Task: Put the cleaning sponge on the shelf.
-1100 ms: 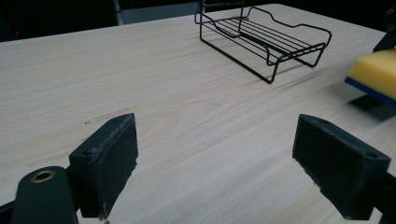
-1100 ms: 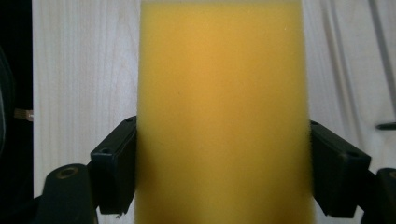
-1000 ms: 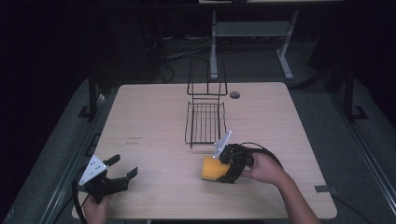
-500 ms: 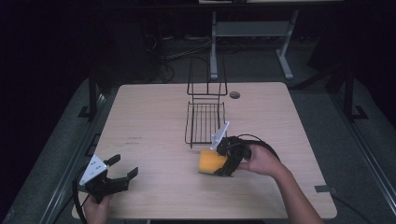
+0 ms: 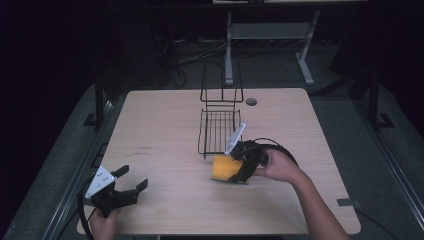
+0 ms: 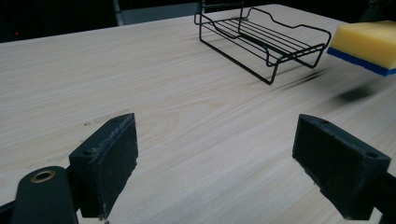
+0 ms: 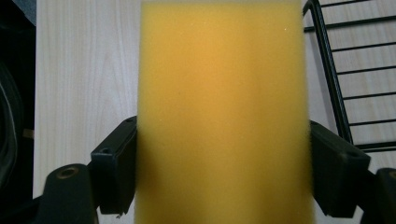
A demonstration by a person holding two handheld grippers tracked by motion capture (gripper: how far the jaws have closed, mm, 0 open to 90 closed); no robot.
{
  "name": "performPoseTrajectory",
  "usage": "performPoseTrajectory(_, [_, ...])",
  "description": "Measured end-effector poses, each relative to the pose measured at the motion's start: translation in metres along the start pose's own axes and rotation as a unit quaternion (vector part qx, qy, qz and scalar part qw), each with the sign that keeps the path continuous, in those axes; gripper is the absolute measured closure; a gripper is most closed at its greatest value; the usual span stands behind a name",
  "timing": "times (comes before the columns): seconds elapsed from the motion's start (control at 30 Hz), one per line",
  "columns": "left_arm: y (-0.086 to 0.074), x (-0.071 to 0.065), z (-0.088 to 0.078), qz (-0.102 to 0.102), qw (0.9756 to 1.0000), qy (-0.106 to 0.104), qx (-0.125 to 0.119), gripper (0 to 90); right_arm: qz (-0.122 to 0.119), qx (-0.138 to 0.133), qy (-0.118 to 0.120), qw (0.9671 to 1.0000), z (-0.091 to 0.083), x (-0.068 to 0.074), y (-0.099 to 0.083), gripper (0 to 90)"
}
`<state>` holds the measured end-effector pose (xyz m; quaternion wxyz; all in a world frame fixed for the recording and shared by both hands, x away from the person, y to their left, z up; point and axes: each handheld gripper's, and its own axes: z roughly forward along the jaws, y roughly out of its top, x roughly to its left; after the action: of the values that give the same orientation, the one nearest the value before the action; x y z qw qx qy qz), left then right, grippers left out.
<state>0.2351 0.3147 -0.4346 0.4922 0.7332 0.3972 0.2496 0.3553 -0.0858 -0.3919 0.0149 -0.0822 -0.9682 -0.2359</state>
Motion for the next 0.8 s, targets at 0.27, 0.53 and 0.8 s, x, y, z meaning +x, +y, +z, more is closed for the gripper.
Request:
performPoseTrajectory(0.27, [0.000, 0.000, 0.001, 0.001, 1.0000, 0.000, 0.003, 13.4, 0.004, 0.006, 0.003, 1.0000, 0.000, -0.007, 0.000, 22.0])
performPoseTrajectory(0.53, [0.000, 0.000, 0.000, 0.001, 1.0000, -0.001, 0.003, 13.4, 0.004, 0.007, 0.005, 1.0000, -0.004, -0.012, 0.007, 22.0])
performPoseTrajectory(0.8, [0.000, 0.000, 0.000, 0.000, 1.0000, -0.001, 0.001, 13.4, 0.004, 0.010, 0.007, 0.9999, -0.005, -0.020, 0.012, 22.0])
